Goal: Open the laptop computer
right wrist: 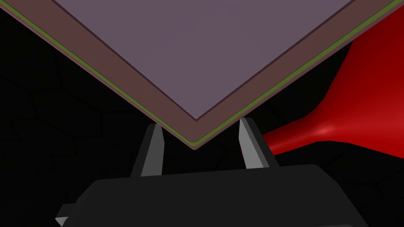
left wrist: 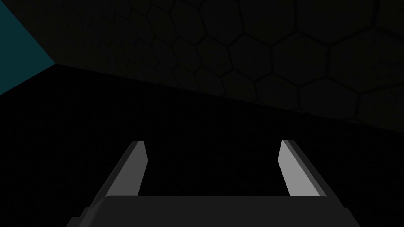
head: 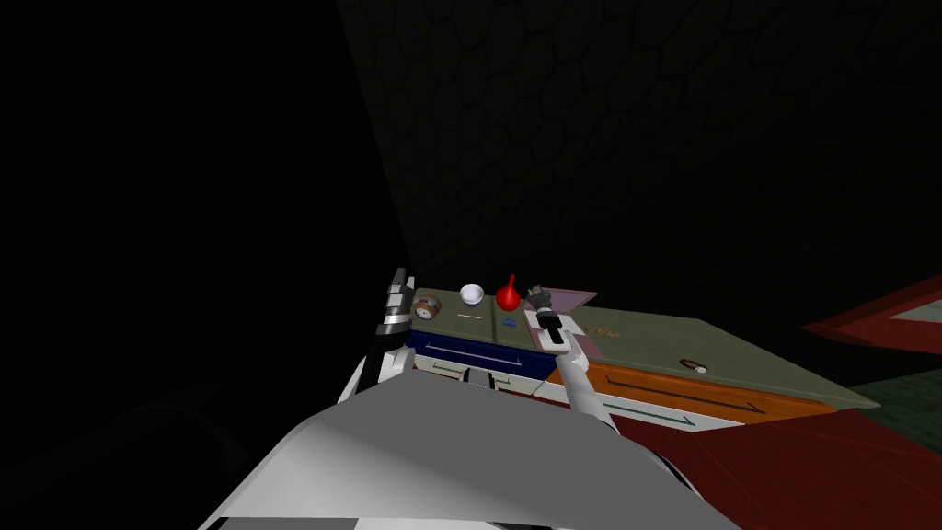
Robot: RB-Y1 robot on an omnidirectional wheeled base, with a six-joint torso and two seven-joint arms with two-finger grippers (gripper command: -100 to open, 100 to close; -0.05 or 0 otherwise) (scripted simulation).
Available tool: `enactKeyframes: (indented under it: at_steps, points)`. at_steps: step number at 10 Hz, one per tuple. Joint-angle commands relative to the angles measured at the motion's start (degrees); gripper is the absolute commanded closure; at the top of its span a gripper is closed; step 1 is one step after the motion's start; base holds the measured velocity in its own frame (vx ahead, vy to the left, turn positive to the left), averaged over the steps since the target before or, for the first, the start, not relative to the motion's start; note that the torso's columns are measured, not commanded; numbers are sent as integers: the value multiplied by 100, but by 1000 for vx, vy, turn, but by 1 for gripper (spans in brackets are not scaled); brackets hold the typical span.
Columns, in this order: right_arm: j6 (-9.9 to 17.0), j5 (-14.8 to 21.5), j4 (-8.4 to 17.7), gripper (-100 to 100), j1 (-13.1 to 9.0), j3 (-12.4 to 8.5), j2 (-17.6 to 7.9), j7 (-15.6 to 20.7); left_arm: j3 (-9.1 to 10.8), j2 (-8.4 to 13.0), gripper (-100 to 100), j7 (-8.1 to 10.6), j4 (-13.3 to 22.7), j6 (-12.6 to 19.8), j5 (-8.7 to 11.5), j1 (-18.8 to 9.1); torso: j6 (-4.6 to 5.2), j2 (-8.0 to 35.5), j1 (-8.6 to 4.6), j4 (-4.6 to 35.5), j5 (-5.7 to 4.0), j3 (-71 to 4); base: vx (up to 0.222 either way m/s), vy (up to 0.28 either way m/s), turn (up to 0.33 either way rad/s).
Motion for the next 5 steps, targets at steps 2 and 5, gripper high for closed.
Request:
enactKeyframes:
  at_steps: [2, 5]
  points:
    - [-633, -7, -250, 100, 497, -234, 290, 245, 0, 0, 0, 0, 0, 0, 0, 0, 15, 6, 4, 2, 4, 3, 37, 28, -75]
    - [-1179, -14, -374, 100, 728, -357, 425, 366, 0, 0, 0, 0, 0, 0, 0, 1, 30, 14, -6, 6, 3, 9, 41, 31, -51]
